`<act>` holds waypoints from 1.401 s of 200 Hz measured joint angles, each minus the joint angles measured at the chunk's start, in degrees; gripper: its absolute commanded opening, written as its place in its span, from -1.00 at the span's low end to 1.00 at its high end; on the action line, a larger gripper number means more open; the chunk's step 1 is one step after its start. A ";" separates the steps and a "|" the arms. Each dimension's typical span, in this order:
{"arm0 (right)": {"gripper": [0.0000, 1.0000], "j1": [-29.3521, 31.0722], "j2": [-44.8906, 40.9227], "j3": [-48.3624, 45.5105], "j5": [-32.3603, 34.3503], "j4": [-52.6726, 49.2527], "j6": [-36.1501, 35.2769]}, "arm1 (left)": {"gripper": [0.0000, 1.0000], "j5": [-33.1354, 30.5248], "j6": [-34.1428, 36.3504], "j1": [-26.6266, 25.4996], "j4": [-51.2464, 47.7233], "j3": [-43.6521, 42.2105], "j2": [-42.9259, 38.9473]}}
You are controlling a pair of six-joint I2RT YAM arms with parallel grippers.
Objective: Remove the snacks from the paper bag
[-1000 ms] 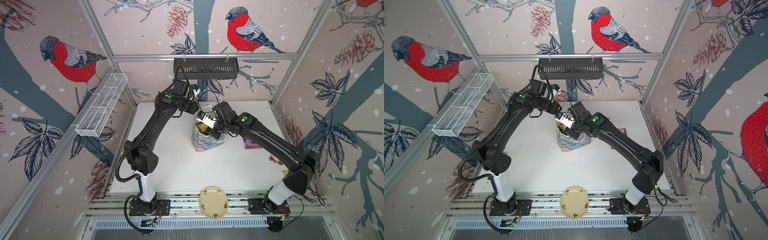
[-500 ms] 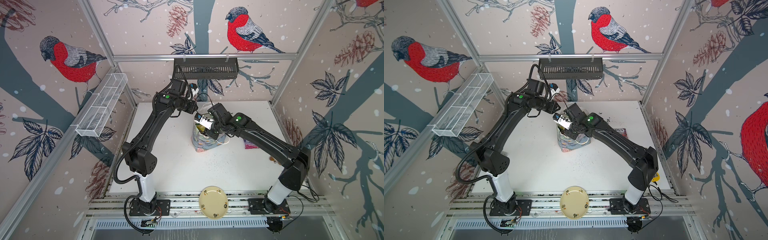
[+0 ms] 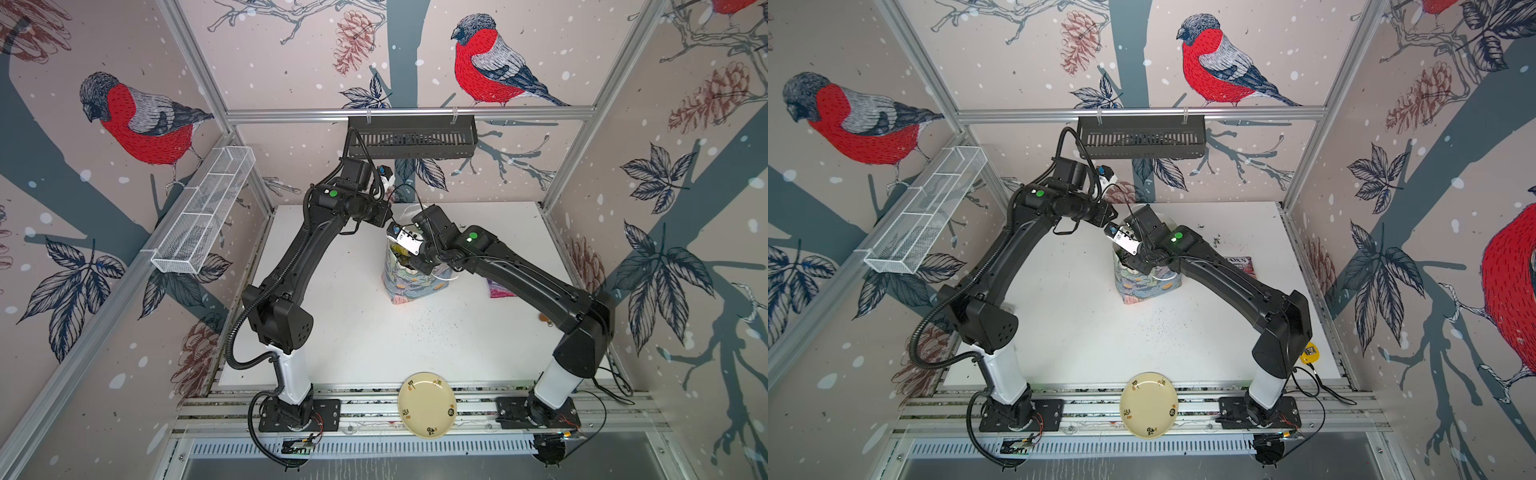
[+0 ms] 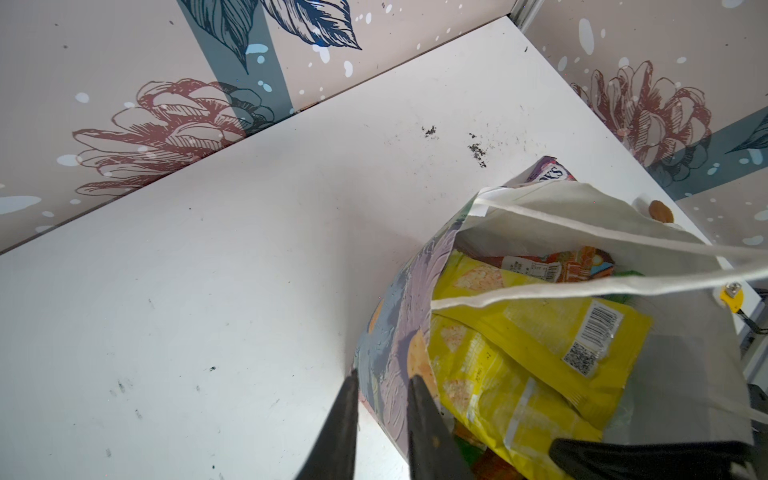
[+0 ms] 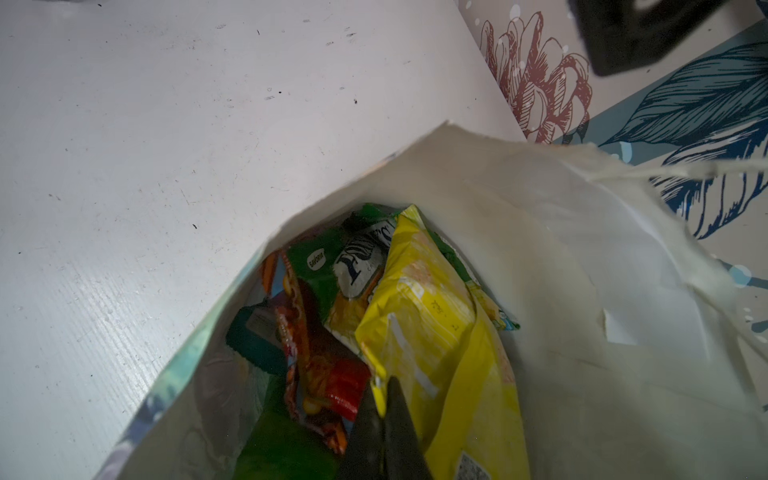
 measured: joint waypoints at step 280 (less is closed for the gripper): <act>-1.00 -15.30 -29.00 -13.29 -18.69 34.91 16.63 | -0.52 -7.30 -1.07 0.26 6.71 -4.44 -4.28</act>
